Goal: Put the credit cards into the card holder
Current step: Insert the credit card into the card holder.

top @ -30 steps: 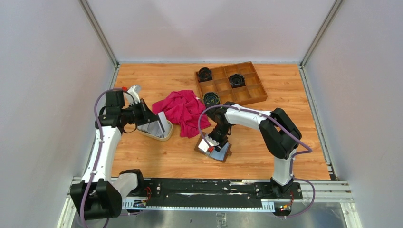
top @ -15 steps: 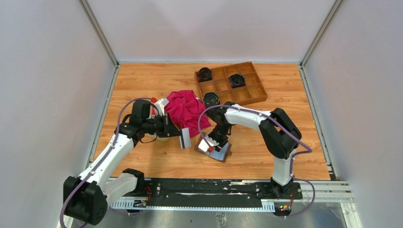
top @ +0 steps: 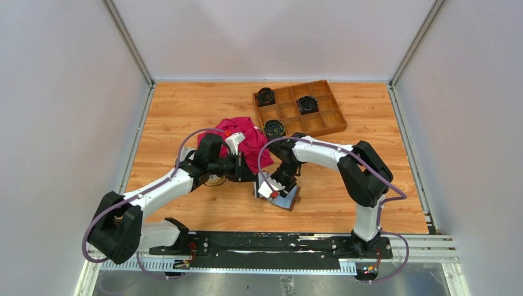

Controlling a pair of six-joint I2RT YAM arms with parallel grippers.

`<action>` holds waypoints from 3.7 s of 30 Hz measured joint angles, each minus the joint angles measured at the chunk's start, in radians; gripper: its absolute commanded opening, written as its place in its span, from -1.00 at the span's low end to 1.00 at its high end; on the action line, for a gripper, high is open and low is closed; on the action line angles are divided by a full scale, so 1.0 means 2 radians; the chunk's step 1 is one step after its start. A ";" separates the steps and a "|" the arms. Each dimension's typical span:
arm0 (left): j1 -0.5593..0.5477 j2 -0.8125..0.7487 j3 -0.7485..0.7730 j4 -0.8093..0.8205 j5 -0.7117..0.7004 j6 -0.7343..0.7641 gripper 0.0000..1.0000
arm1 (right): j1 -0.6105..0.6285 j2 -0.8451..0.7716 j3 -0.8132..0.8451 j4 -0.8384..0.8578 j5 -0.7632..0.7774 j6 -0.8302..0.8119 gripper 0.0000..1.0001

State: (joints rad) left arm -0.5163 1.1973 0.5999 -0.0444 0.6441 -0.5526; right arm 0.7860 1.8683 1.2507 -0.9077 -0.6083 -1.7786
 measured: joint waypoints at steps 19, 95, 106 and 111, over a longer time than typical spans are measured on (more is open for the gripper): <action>-0.019 0.103 0.005 0.048 -0.031 0.027 -1.00 | -0.016 -0.019 -0.008 -0.008 -0.009 -0.002 -0.12; -0.040 0.197 0.059 0.079 0.029 0.041 -1.00 | -0.047 -0.010 -0.028 -0.050 -0.029 -0.044 -0.70; -0.050 0.210 0.070 0.082 0.008 0.045 -1.00 | -0.047 -0.010 -0.028 -0.050 -0.029 -0.044 -0.69; -0.058 0.226 0.075 0.086 0.008 0.047 -1.00 | -0.047 -0.010 -0.028 -0.050 -0.029 -0.044 -0.70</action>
State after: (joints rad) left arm -0.6331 1.6485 0.7506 0.1268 0.6605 -0.4591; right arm 0.6910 1.8484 1.1954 -1.0073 -0.6659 -1.8668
